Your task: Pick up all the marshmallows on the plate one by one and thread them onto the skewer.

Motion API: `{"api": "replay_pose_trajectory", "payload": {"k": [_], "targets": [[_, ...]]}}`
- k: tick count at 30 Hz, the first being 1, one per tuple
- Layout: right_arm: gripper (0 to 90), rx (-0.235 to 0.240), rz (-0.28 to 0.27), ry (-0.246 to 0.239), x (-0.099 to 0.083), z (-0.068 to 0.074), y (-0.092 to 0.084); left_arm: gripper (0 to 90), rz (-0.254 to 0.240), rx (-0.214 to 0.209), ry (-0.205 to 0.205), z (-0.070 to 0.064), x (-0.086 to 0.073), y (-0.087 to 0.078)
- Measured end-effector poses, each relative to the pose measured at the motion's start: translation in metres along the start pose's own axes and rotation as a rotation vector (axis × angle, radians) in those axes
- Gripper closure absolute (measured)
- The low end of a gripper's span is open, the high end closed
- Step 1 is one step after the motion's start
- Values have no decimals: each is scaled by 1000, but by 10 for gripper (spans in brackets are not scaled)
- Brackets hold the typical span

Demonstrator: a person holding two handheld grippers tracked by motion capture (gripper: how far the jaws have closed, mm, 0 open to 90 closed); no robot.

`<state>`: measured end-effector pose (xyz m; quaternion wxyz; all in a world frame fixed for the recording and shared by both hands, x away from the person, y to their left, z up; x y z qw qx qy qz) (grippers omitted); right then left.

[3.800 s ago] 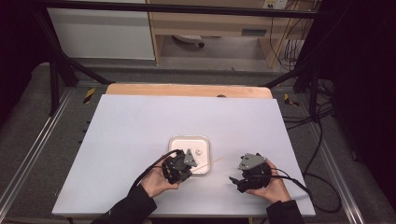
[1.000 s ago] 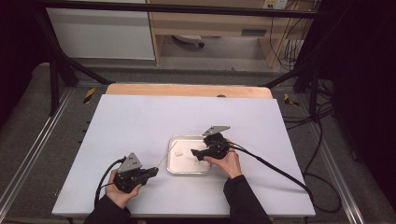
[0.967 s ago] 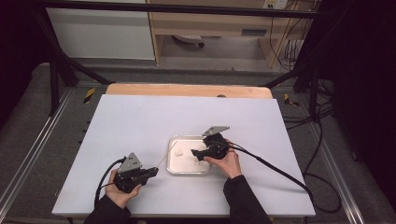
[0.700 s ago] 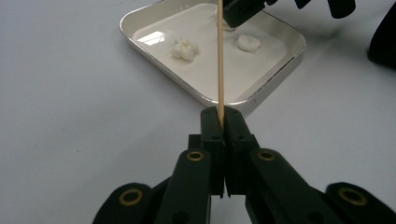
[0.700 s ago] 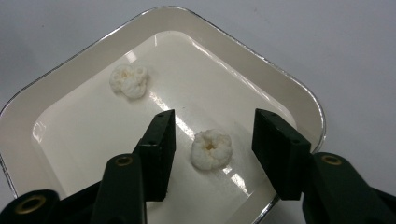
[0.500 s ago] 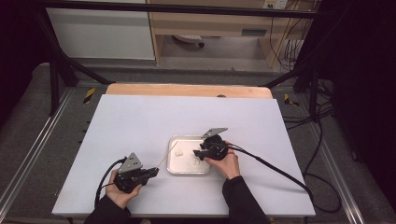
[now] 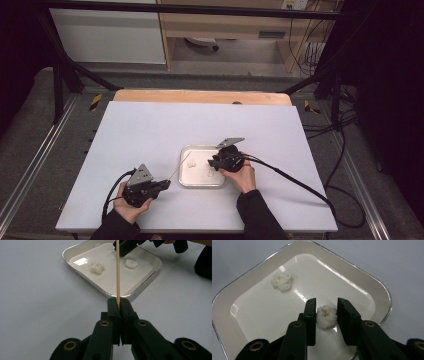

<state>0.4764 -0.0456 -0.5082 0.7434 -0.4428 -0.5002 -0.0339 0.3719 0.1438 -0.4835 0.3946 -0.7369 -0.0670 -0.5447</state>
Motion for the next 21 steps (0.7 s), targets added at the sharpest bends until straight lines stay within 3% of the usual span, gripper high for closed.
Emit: {"api": "replay_pose_trajectory", "payload": {"k": [7,21], "targets": [[708,32,-49,16,12,3,-16,886,-6,-1,3,-1,1,0],[722,145,-203,86,37,13,-64,886,-21,-5,10,-5,3,1]]}}
Point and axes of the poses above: each handheld gripper's, and its own axes: y roughly forward along the jaws, x roughly out of its top, z roughly to its left, the point moved 9 cm from there along y, roughly forward along the jaws, and after that the axes turned 5 degrees about -z, right-handed, at the moved point
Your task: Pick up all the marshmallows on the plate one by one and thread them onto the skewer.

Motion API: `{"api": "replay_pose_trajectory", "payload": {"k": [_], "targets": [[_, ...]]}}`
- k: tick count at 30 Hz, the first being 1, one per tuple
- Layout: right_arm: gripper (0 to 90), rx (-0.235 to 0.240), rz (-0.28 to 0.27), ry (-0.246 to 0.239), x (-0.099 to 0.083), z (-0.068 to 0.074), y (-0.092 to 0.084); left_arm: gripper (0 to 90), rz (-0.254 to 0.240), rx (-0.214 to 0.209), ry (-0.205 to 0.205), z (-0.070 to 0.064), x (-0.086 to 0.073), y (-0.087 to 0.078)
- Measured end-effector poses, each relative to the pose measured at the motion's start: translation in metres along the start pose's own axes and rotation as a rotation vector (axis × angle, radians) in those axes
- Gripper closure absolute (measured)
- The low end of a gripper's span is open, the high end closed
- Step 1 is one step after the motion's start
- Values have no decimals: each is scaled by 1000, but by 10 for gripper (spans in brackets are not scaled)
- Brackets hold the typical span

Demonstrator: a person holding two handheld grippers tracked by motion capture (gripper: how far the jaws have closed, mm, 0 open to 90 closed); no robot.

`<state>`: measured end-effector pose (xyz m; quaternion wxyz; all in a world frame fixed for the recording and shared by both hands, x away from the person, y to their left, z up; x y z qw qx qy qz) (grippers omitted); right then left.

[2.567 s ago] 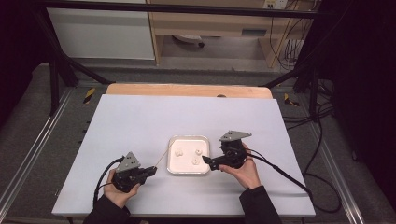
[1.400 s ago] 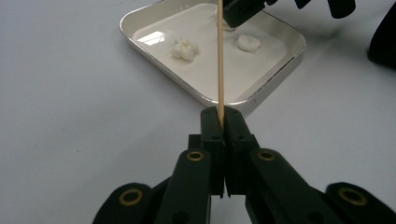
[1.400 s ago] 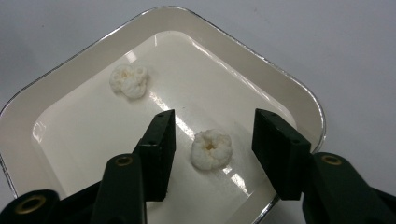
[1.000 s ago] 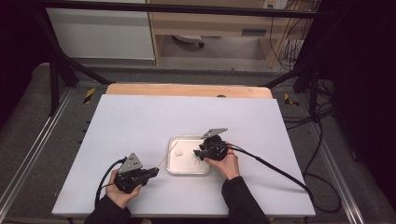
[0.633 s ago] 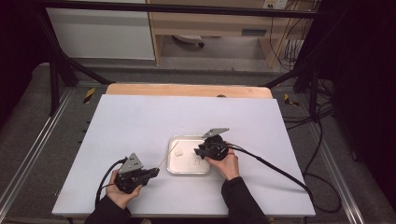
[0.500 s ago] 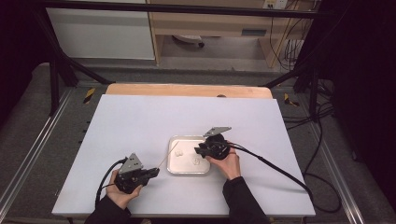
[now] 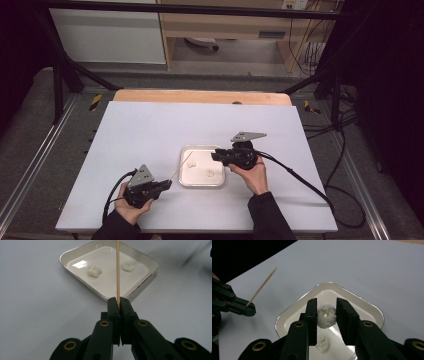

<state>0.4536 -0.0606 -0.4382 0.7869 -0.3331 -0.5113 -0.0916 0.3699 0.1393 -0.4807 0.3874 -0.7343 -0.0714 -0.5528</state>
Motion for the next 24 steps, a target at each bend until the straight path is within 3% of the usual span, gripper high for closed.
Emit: {"api": "replay_pose_trajectory", "payload": {"k": [11,24], "targets": [[732,134,-121,77,25,21,-21,886,-15,-14,11,-5,3,1],[735,183,-163,112,35,28,-24,886,-24,-32,26,-12,5,3]]}}
Point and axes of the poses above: each handheld gripper's, and its own axes: y roughly forward along the jaws, x roughly out of its top, z roughly to its left, the point moved 9 cm from there along y, roughly forward along the jaws, and after that the axes turned 5 degrees about -z, right-handed, at the moved point
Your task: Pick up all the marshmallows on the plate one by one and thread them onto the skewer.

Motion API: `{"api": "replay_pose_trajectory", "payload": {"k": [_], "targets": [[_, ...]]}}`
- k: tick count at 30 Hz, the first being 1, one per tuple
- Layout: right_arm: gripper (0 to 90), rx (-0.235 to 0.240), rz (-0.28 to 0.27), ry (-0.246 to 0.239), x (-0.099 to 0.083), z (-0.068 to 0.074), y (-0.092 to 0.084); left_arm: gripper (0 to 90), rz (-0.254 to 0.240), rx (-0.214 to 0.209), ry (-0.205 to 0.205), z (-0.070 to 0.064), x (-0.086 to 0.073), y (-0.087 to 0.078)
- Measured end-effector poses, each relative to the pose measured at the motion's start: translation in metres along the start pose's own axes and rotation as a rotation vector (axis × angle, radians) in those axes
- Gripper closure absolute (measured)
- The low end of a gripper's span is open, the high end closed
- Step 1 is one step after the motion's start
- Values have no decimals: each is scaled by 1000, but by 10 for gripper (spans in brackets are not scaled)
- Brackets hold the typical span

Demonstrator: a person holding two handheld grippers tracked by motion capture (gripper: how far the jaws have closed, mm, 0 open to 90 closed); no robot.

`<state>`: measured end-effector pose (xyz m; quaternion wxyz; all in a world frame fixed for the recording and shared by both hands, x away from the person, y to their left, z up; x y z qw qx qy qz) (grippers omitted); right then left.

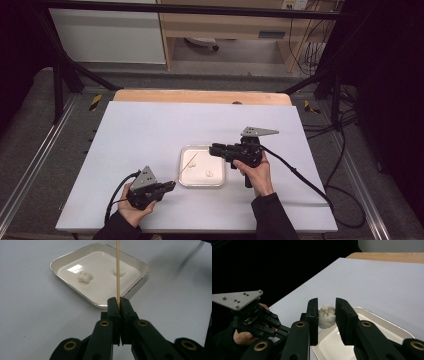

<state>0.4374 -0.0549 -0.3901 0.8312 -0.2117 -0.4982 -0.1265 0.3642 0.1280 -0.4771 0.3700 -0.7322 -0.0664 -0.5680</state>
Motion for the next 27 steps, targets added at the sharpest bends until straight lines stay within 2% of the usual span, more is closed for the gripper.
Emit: {"api": "replay_pose_trajectory", "payload": {"k": [11,27], "targets": [[733,41,-6,28,2,7,12,886,1,-10,12,-4,0,1],[736,76,15,81,-8,5,25,885,-5,-16,17,-7,1,2]]}}
Point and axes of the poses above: each handheld gripper's, and its own axes: y roughly forward along the jaws, x roughly out of its top, z roughly to its left, the point moved 9 cm from there along y, roughly forward along the jaws, and after that the axes turned 5 degrees about -z, right-handed, at the moved point
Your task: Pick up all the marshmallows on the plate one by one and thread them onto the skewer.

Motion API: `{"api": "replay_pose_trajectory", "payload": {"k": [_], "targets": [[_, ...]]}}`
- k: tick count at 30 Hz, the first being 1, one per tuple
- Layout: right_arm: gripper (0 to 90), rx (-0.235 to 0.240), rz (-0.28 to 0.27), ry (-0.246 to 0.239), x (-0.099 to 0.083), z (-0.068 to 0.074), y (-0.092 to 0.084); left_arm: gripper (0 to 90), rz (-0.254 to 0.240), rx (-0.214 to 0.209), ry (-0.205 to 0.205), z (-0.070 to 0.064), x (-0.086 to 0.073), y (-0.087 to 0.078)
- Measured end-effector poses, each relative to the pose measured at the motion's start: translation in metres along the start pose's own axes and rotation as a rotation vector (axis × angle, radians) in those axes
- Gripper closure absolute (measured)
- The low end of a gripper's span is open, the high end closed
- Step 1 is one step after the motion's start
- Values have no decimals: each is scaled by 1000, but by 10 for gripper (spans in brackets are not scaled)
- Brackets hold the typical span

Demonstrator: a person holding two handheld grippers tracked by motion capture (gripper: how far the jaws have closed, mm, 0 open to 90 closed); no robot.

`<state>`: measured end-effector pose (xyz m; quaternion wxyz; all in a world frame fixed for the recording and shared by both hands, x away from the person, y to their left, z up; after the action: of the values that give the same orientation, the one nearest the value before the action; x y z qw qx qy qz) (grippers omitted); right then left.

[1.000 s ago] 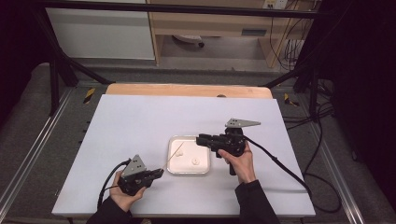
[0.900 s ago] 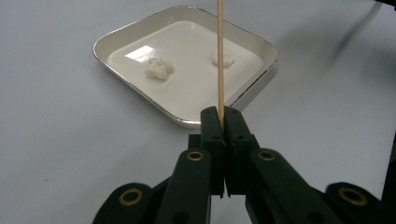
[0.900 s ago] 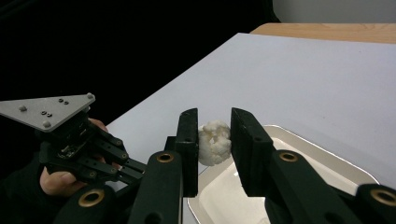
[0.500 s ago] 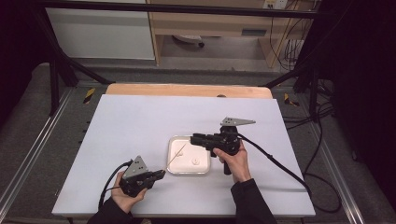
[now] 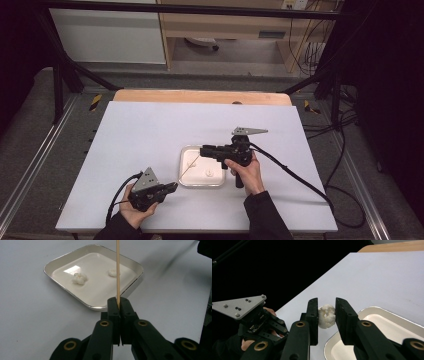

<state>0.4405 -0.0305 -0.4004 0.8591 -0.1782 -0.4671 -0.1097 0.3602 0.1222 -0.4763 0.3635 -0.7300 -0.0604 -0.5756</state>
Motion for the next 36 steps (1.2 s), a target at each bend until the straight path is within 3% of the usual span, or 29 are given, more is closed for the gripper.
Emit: {"api": "replay_pose_trajectory", "payload": {"k": [15,16,27,29,36], "targets": [[751,45,10,39,-8,4,6,886,-33,-1,26,-1,2,1],[751,46,11,42,-9,4,6,886,-22,7,9,-1,1,0],[763,67,24,46,-17,8,10,886,-24,5,14,-3,0,2],[764,84,49,57,-22,10,12,886,-44,-2,13,-5,4,2],[756,91,92,59,-43,11,23,886,-26,9,7,-6,2,8]]}}
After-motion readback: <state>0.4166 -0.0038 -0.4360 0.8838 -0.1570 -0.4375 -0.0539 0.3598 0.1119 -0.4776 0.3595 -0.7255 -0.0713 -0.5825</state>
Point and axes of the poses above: each handheld gripper's, and its own axes: y roughly forward along the jaws, x roughly out of its top, z roughly to its left, the point moved 9 cm from there along y, roughly forward along the jaws, and after that the axes turned 5 degrees about -z, right-handed, at the moved point
